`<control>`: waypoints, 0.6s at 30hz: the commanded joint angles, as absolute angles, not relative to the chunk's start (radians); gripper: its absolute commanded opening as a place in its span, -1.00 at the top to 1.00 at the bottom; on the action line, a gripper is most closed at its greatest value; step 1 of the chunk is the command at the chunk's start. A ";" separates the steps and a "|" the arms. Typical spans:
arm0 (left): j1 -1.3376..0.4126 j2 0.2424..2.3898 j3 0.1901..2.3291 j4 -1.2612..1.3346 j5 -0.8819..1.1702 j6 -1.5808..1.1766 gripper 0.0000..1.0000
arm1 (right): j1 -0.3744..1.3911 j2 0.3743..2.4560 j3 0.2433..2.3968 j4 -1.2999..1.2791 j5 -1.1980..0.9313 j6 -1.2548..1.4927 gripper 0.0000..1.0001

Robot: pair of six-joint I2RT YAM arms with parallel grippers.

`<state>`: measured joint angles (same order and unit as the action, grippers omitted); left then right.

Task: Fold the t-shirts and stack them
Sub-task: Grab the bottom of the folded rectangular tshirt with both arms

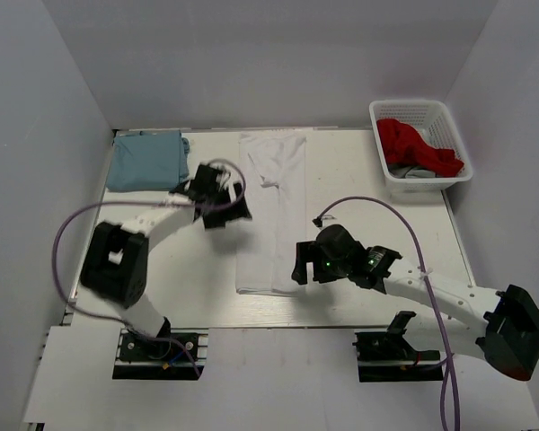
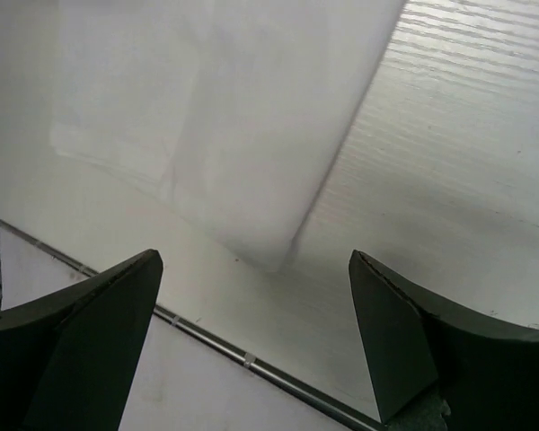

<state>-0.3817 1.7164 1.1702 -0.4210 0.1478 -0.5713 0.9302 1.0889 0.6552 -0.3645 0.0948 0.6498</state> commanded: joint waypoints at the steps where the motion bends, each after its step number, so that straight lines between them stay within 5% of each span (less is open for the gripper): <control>1: -0.414 1.423 0.895 -0.294 0.172 -0.638 -1.00 | 0.911 1.111 0.624 -0.329 0.172 0.713 -0.81; 12: -0.517 1.167 0.483 -0.351 0.322 -0.718 -1.00 | 0.897 1.215 0.542 -0.197 -0.046 0.756 -0.81; 16: -0.540 1.230 0.497 -0.351 0.313 -0.718 -0.85 | 0.890 1.227 0.523 -0.155 -0.051 0.785 -0.81; 18: -0.551 1.259 0.497 -0.325 0.331 -0.718 -0.61 | 0.887 1.244 0.526 -0.152 -0.060 0.788 -0.81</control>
